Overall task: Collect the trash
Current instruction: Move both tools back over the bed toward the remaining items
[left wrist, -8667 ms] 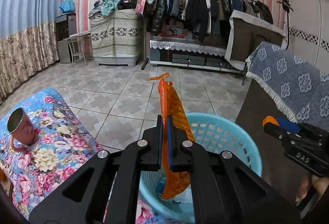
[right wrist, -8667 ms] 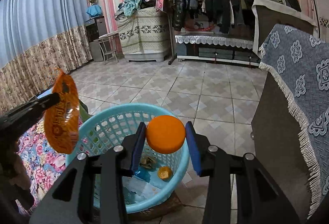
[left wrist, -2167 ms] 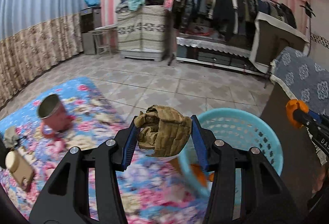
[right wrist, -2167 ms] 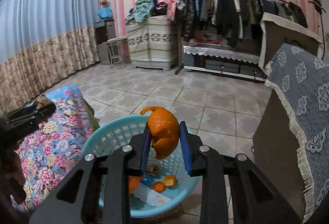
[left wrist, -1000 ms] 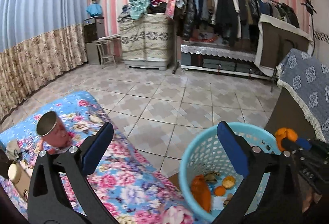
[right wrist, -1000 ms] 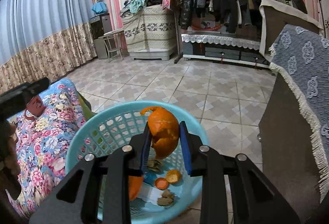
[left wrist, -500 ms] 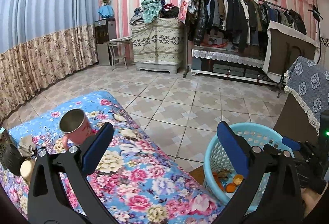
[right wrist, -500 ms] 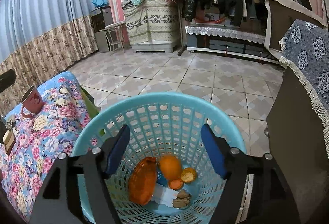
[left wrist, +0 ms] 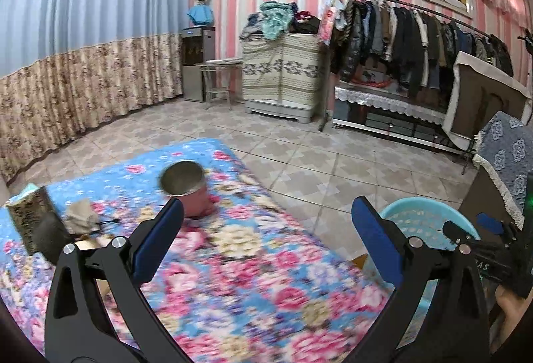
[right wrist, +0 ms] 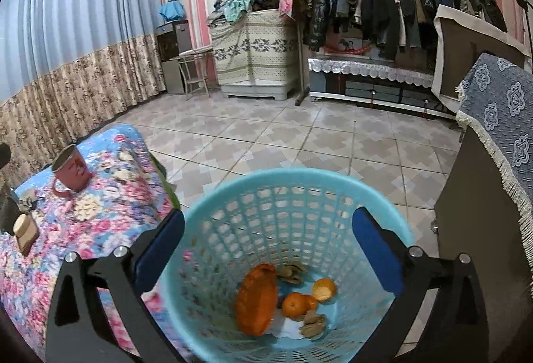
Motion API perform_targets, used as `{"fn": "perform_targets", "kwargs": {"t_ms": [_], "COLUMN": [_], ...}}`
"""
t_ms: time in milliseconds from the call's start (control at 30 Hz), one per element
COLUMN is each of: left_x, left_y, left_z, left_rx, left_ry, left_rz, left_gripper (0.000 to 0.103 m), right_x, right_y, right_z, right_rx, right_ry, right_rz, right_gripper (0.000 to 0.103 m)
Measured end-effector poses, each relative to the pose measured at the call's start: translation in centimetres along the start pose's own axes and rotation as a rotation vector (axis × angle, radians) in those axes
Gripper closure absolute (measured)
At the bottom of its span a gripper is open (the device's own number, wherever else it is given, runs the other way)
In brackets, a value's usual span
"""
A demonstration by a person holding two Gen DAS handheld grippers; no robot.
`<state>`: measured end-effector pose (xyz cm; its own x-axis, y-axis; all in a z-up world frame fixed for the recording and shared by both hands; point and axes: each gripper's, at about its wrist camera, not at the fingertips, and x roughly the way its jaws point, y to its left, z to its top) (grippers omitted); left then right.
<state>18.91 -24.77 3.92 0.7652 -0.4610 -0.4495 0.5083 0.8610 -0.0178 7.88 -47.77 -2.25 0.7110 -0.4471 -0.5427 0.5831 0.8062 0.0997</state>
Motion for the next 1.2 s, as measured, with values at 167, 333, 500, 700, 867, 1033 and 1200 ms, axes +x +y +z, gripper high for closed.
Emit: {"fn": "perform_targets", "kwargs": {"t_ms": [167, 333, 500, 700, 867, 1033, 1200], "left_x": [-2.4, -4.5, -6.0, -7.7, -8.2, -8.1, -7.4], "left_y": [4.0, 9.0, 13.9, 19.9, 23.7, 27.1, 29.5], "left_z": [-0.3, -0.8, -1.7, -3.1, -4.4, -5.9, -7.4], "left_rx": [-0.020, -0.071, -0.106, -0.166, -0.205, -0.235, -0.273], "left_ry": [-0.016, -0.011, -0.007, 0.002, 0.008, 0.027, 0.055], "left_rz": [0.078, 0.132, 0.201, 0.288, 0.357, 0.410, 0.435], "left_gripper": [0.005, 0.005, 0.005, 0.005, 0.005, 0.005, 0.005], "right_x": [-1.2, -2.7, -3.8, -4.8, -5.1, -4.9, -4.1], "right_y": [4.2, 9.2, 14.2, 19.5, 22.9, 24.7, 25.7], "right_z": [0.2, 0.4, 0.0, -1.0, -2.0, -2.9, -3.3], "right_rx": [-0.036, -0.090, -0.152, -0.213, -0.274, -0.307, -0.323], "right_ry": [-0.021, -0.042, -0.049, -0.042, -0.041, -0.024, -0.012], "right_rz": [0.061, 0.132, 0.200, 0.275, 0.310, 0.324, 0.323], "right_gripper": [0.005, 0.005, 0.005, 0.005, 0.005, 0.005, 0.005]}}
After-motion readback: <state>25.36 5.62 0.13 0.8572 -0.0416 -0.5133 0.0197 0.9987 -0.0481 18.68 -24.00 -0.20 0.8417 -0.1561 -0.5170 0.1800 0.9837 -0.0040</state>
